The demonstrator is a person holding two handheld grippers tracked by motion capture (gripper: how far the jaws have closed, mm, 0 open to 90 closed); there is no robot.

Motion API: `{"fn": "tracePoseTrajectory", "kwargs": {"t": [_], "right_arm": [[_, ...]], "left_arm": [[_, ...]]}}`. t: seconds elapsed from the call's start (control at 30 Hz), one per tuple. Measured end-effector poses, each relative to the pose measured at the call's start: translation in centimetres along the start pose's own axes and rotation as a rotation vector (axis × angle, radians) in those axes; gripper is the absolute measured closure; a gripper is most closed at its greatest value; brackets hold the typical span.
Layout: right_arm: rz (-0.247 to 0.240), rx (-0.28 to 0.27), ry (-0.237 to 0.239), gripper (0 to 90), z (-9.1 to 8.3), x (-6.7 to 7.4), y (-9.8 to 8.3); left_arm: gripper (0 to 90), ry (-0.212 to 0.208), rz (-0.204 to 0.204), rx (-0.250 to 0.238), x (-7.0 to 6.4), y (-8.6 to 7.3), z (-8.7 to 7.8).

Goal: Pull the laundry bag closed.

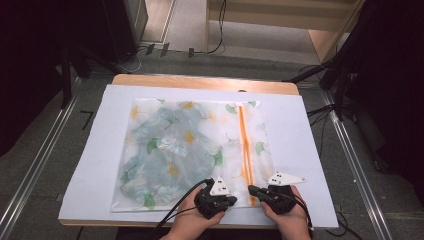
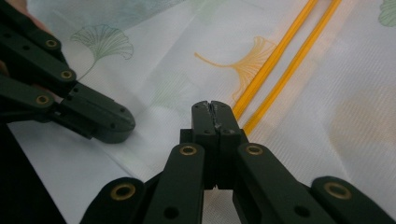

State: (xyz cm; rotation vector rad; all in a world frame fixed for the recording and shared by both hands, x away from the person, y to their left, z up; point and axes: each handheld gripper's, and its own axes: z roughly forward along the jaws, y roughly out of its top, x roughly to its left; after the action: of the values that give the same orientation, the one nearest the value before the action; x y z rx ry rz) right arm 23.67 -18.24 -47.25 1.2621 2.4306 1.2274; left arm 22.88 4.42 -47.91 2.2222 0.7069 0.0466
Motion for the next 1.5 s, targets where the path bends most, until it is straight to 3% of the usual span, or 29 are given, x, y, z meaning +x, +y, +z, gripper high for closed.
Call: {"fn": "tracePoseTrajectory", "kwargs": {"t": [0.17,0.37,0.43,0.57,0.67,0.8,0.93,1.13,1.3,1.5], "right_arm": [[-0.005,0.022,-0.015,90.0,0.8,-0.2,0.5],[0.018,0.021,0.019,90.0,0.5,-0.3,0.2],[0.017,0.022,0.027,90.0,0.5,-0.1,0.1],[0.029,0.020,0.026,90.0,0.4,0.0,-0.1],[0.034,0.024,0.028,90.0,0.4,-0.1,-0.2],[0.037,0.022,0.026,90.0,0.4,-0.1,-0.2],[0.049,0.024,0.028,90.0,0.7,-0.4,0.1],[0.013,0.037,0.010,90.0,1.2,-0.3,0.5],[0.033,0.029,0.022,90.0,1.3,-0.9,0.7],[0.036,0.025,-0.001,90.0,1.9,-1.5,1.6]], "left_arm": [[90.0,-0.018,-0.015,0.001,0.2,0.0,0.0],[90.0,-0.021,-0.012,-0.008,-0.3,0.3,0.0],[90.0,-0.043,-0.020,-0.031,-0.7,0.6,0.3],[90.0,-0.062,-0.005,-0.014,-1.4,1.0,1.6],[90.0,-0.048,-0.012,-0.015,-1.4,1.1,1.7],[90.0,-0.031,0.019,-0.006,-1.6,1.1,1.8],[90.0,-0.047,0.007,0.000,-1.4,1.1,1.8],[90.0,-0.048,0.017,0.003,-1.4,1.1,1.8],[90.0,-0.042,0.026,0.007,-1.6,1.2,1.8],[90.0,-0.048,0.024,0.005,-1.5,1.2,1.8]]}}
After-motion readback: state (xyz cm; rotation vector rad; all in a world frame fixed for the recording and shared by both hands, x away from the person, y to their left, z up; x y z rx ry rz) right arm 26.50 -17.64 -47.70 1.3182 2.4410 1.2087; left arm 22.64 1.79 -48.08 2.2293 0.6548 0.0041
